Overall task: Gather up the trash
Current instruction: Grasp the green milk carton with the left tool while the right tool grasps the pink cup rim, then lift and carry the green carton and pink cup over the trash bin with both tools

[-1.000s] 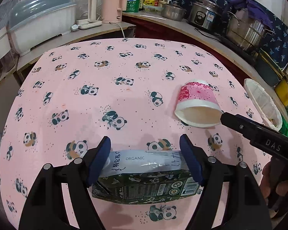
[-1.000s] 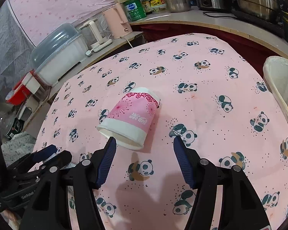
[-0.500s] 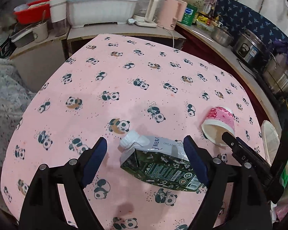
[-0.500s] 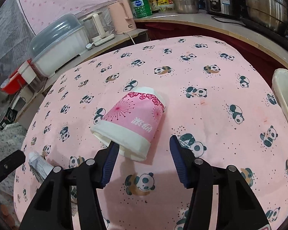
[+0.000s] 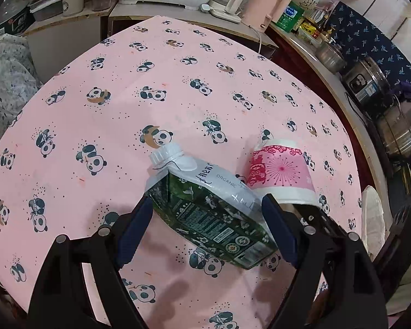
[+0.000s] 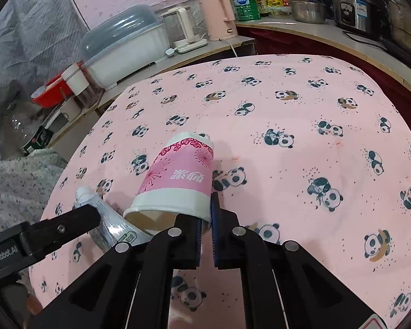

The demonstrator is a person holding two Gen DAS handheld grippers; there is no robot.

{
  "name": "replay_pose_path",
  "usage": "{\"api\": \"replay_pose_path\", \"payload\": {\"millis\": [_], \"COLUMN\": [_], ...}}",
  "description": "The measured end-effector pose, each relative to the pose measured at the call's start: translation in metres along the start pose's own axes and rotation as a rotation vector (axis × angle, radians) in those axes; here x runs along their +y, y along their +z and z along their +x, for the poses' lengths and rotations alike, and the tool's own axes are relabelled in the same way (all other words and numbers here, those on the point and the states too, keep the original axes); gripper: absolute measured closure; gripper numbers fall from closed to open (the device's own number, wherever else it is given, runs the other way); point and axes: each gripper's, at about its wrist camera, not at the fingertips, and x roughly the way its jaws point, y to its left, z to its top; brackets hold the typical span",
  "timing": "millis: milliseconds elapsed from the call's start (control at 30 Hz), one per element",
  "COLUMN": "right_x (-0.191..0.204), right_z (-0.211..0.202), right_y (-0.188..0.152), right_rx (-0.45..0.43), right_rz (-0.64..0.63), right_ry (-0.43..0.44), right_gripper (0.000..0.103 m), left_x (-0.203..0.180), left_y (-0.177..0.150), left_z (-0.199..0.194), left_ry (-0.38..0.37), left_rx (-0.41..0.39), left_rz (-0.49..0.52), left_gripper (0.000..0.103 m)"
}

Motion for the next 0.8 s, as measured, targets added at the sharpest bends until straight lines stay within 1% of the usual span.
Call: {"api": "replay_pose_path", "payload": {"millis": [133, 300, 400, 600, 667, 700, 733, 800], "right_x": [0.002, 0.000, -0.002, -0.040, -0.048, -0.051, -0.054, -0.057], "right_z": [-0.011, -0.027, -0.037, -0.055, -0.062, -0.065, -0.067, -0.069], "right_y": [-0.020, -0.040, -0.048, -0.043, -0.041, -0.041, -0.041, -0.041], "right_rx": [0.014, 0.024, 0.012, -0.048, -0.066, -0.072, -0.077, -0.084], "right_rz": [0.003, 0.024, 0.017, 0.128, 0.143, 0.150, 0.158, 0.165], "right_ry": [0.018, 0.028, -0.004, -0.063, -0.072, -0.076, -0.077, -0.081], "right_gripper": [0.097, 0.097, 0.097, 0.099, 0.100, 0.100, 0.100, 0.100], "left_x": [-0.003, -0.007, -0.011, -0.011, -0.010, -0.011, -0.011, -0.016], "left_y": [-0.007, -0.025, -0.035, -0.043, -0.044, -0.044, -0.045, -0.045], "left_z": [0.002, 0.001, 0.002, 0.010, 0.013, 0.013, 0.012, 0.008], "left_ry": [0.005, 0.010, 0.025, 0.063, 0.080, 0.081, 0.080, 0.087], "left_rx": [0.014, 0.040, 0.047, 0.049, 0.048, 0.043, 0.036, 0.014], "left_rz": [0.010, 0.047, 0.082, 0.114, 0.127, 0.134, 0.141, 0.166], "left_gripper": [0.025, 0.025, 0.025, 0.026, 0.033, 0.033, 0.035, 0.043]}}
